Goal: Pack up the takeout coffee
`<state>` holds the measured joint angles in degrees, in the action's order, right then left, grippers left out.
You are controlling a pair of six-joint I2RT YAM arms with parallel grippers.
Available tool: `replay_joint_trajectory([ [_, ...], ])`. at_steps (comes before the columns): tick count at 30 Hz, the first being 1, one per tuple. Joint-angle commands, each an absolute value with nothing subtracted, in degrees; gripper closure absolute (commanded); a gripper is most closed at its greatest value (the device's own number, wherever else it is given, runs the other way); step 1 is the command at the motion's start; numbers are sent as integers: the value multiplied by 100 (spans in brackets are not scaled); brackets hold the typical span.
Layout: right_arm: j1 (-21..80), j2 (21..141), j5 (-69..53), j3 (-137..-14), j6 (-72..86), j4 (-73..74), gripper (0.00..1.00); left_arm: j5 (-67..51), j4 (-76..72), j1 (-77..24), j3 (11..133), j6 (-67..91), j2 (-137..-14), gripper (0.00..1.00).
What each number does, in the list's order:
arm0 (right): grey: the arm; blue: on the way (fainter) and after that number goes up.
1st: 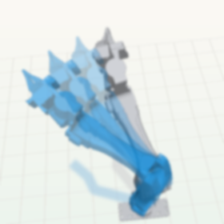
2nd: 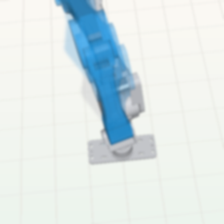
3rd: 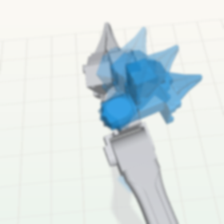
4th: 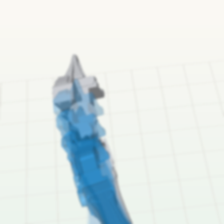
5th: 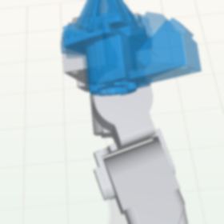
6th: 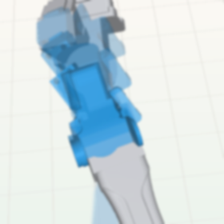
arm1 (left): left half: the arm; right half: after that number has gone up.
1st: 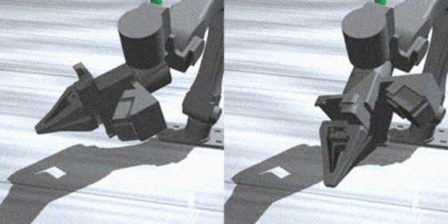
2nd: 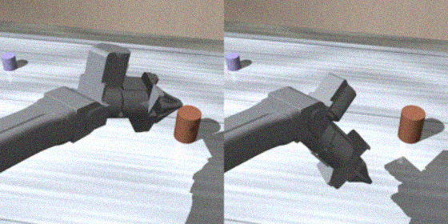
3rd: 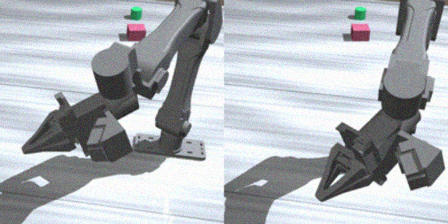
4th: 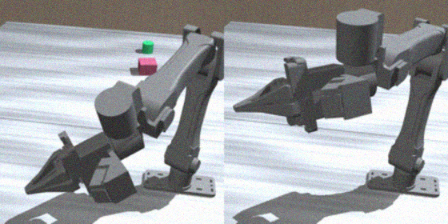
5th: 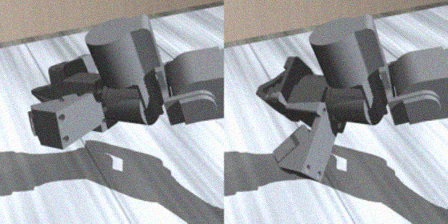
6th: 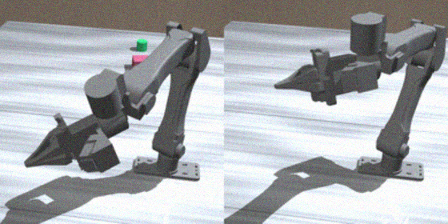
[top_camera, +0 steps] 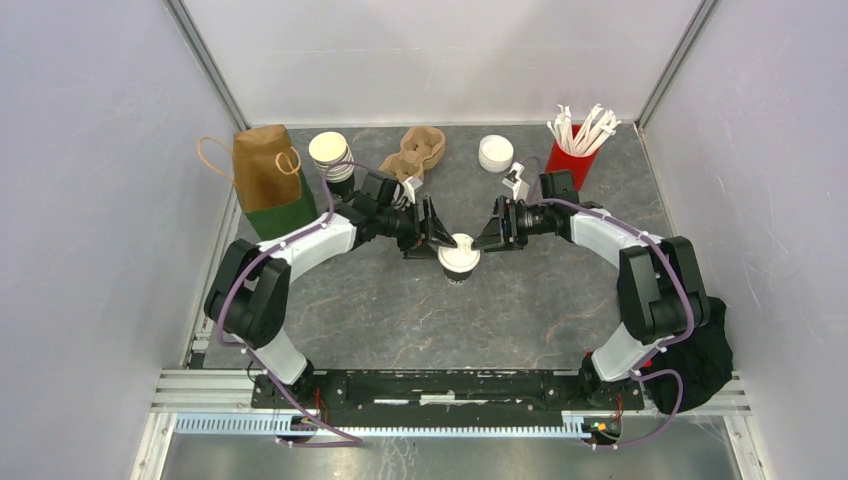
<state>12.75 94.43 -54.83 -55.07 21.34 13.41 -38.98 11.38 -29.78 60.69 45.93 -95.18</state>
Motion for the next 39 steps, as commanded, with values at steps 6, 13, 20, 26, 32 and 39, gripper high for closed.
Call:
replay_joint_trajectory([
  [6, 1329, 9226, -5427, -5727, 2278, 1258, 27, -3500, 1170, -2769, 5771, 5044, -8836, 43],
  [13, 1377, 9214, -5414, -5546, 2467, 1042, 33, -3753, 1088, -2777, 5579, 5056, -8972, 58],
  [20, 1470, 9300, -5405, -5564, 2486, 994, 37, -3857, 1035, -2786, 5513, 5049, -9041, 62],
  [26, 1549, 9326, -5414, -5563, 2554, 901, 39, -3834, 1022, -2786, 5514, 5004, -9157, 65],
  [32, 1572, 9404, -5388, -5520, 2545, 896, 41, -3842, 1028, -2793, 5663, 4957, -9333, 65],
  [39, 1581, 9516, -5050, -5322, 2703, 820, 47, -3247, 2049, -2839, 5967, 4421, -9625, 72],
])
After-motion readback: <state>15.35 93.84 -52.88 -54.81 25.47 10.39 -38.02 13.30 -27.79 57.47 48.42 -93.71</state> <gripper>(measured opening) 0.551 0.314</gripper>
